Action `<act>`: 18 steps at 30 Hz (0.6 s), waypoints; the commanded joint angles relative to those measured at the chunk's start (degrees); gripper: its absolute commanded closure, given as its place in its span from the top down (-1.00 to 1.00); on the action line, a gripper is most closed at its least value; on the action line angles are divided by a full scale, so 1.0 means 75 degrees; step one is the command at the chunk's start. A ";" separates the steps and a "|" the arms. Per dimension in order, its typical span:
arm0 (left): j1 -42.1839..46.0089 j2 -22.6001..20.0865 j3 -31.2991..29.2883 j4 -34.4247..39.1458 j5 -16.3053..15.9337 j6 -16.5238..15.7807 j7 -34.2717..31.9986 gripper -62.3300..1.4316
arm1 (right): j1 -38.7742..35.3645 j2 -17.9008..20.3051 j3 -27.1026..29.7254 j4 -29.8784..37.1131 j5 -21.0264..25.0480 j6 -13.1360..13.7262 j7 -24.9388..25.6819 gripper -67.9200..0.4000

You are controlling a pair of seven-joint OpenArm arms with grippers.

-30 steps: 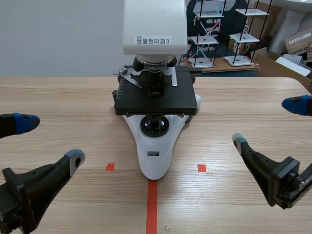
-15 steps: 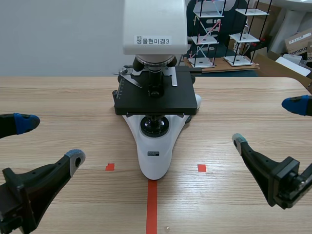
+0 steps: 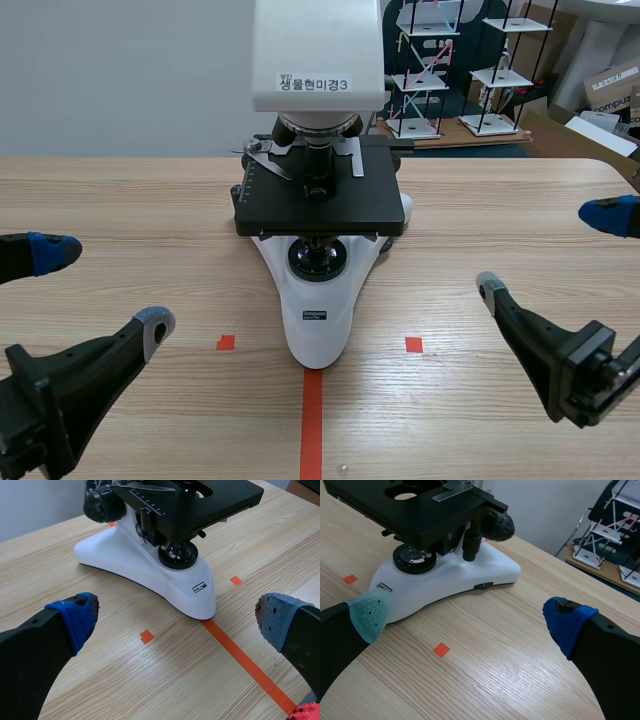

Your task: Point at the stage knob

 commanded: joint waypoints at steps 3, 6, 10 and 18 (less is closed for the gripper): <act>0.0000 0.0038 0.0009 0.0178 -0.0050 -0.0006 -0.0149 1.00 | 0.0507 -0.0079 -0.0035 -0.0764 0.0087 -0.0044 0.0577 0.51; 0.0000 0.0038 0.0009 0.0178 -0.0050 -0.0006 -0.0149 1.00 | 0.0962 -0.0076 -0.0274 -0.1457 0.0087 -0.0041 0.1154 0.12; 0.0000 0.0038 0.0009 0.0178 -0.0050 -0.0006 -0.0149 1.00 | 0.1725 -0.0076 -0.0749 -0.2477 0.0082 -0.0047 0.1737 -0.25; 0.0000 0.0038 0.0009 0.0178 -0.0050 -0.0006 -0.0149 1.00 | 0.3433 -0.0082 -0.2043 -0.4281 -0.0297 -0.0050 0.2489 -0.94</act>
